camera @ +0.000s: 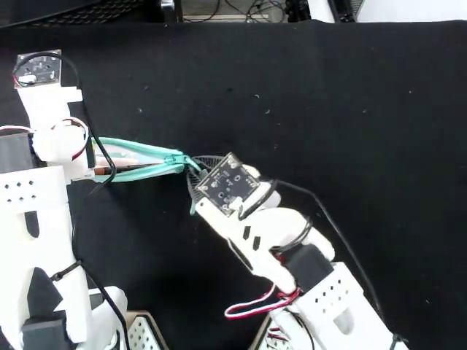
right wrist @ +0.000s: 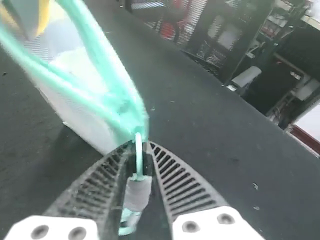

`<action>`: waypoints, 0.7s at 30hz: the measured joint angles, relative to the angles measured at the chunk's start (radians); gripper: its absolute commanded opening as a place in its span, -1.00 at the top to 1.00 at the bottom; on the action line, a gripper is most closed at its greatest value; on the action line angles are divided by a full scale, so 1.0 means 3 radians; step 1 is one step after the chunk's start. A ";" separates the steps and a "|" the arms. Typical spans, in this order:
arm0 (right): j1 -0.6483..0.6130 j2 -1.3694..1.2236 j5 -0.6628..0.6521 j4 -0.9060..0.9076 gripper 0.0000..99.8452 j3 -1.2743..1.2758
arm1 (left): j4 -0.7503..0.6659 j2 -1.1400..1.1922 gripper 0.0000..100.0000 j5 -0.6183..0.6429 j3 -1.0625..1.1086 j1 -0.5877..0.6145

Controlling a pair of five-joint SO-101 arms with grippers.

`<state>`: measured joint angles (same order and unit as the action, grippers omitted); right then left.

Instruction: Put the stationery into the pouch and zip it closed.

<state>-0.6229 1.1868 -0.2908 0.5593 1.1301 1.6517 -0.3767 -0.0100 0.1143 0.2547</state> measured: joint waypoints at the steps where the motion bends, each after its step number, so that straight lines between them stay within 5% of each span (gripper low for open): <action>1: 0.0000 0.0010 -0.0005 0.0000 0.97 0.0000 | 0.0000 0.0000 0.94 0.0000 0.0000 0.0000; 14: 0.0005 0.0020 -0.0292 0.0005 0.97 -0.0010 | 0.0000 0.0000 0.94 0.0000 -0.0005 0.0000; 21: 0.0010 -0.0450 -0.0619 0.0005 0.97 -0.0788 | -0.0159 0.0005 0.94 0.0020 -0.0092 0.0000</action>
<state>-0.6199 1.0518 -0.4764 0.5608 0.8938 1.6042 -0.3751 -0.0038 0.0867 0.2547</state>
